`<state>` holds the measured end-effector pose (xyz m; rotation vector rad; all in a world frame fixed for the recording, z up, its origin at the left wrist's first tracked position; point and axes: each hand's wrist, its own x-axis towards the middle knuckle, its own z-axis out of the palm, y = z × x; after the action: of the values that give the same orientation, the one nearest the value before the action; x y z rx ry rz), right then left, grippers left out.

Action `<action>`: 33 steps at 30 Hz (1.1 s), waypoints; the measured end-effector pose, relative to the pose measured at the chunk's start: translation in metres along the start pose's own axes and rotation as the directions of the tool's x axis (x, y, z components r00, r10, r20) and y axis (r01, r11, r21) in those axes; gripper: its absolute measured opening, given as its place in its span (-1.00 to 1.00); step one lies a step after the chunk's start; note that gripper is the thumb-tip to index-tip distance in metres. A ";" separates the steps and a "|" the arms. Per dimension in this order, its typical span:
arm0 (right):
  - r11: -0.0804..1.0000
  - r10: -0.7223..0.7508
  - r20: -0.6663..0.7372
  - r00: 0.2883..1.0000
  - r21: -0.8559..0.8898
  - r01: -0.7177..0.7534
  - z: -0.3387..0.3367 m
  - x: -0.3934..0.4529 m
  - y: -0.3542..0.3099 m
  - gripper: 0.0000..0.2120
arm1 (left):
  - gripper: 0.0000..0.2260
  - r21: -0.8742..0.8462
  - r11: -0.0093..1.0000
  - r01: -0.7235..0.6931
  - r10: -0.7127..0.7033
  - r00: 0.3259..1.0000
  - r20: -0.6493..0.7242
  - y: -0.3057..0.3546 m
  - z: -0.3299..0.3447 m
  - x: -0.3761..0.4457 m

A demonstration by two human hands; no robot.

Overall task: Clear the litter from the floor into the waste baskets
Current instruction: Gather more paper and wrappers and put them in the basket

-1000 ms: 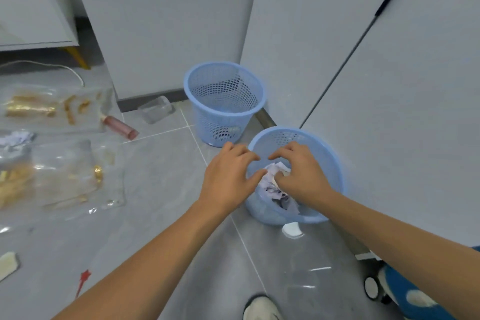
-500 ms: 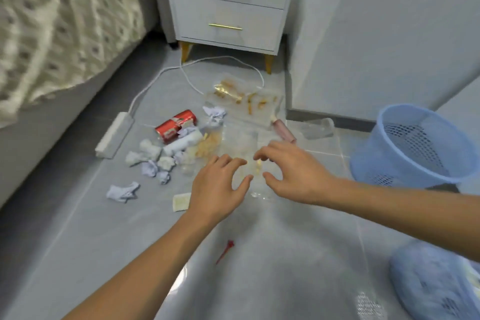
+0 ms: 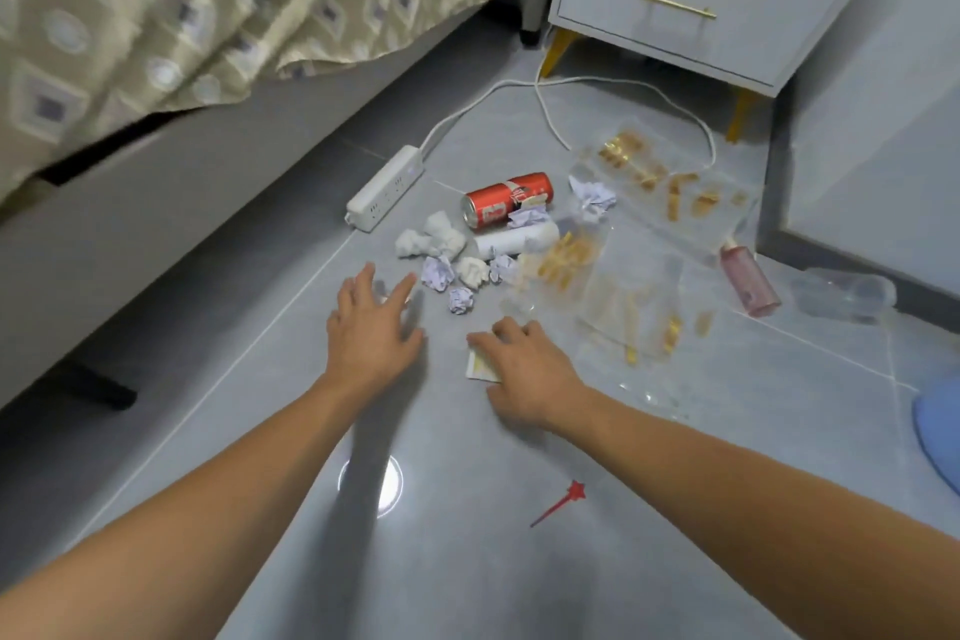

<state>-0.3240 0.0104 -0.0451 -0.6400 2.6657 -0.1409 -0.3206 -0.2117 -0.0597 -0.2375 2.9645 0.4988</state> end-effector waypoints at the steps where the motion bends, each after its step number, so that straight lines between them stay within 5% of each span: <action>1: 1.000 -0.002 -0.041 0.999 -0.026 0.001 0.007 0.000 0.002 -0.38 | -0.41 0.021 1.000 0.012 -0.012 0.999 0.032 -0.001 0.004 0.003; 7: 0.995 -0.060 -0.160 0.985 0.072 0.073 0.025 -0.013 -0.003 -0.80 | -0.82 0.077 0.987 -0.143 0.144 0.990 -0.005 -0.002 0.017 -0.005; 12: 0.986 -0.071 -0.202 0.977 0.133 0.099 0.007 -0.047 0.006 -0.84 | -0.94 0.022 0.964 -0.266 0.267 0.964 -0.017 0.025 0.005 -0.025; 18: 0.972 0.066 -0.330 0.942 0.233 0.014 -0.063 -0.138 0.050 -0.83 | -0.93 -0.098 0.856 -0.508 0.501 0.861 -0.092 0.144 -0.035 -0.046; 23: 0.959 0.223 -0.388 0.894 0.250 -0.131 -0.127 -0.262 0.096 -0.85 | -0.76 -0.236 0.665 -0.709 0.706 0.699 -0.113 0.288 -0.077 -0.093; 26: 0.904 0.402 -0.450 0.797 0.333 -0.268 -0.152 -0.334 0.121 -0.85 | -0.70 -0.338 0.534 -0.775 0.792 0.598 -0.123 0.368 -0.092 -0.137; 33: 0.661 0.750 -0.492 0.442 0.556 -0.504 -0.127 -0.501 0.171 -0.88 | -0.67 -0.416 0.253 -0.874 0.952 0.301 -0.053 0.500 -0.054 -0.256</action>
<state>-0.0359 0.3910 0.2157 0.7544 3.2418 -0.7242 -0.1623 0.2708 0.1858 1.5758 2.3807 1.0951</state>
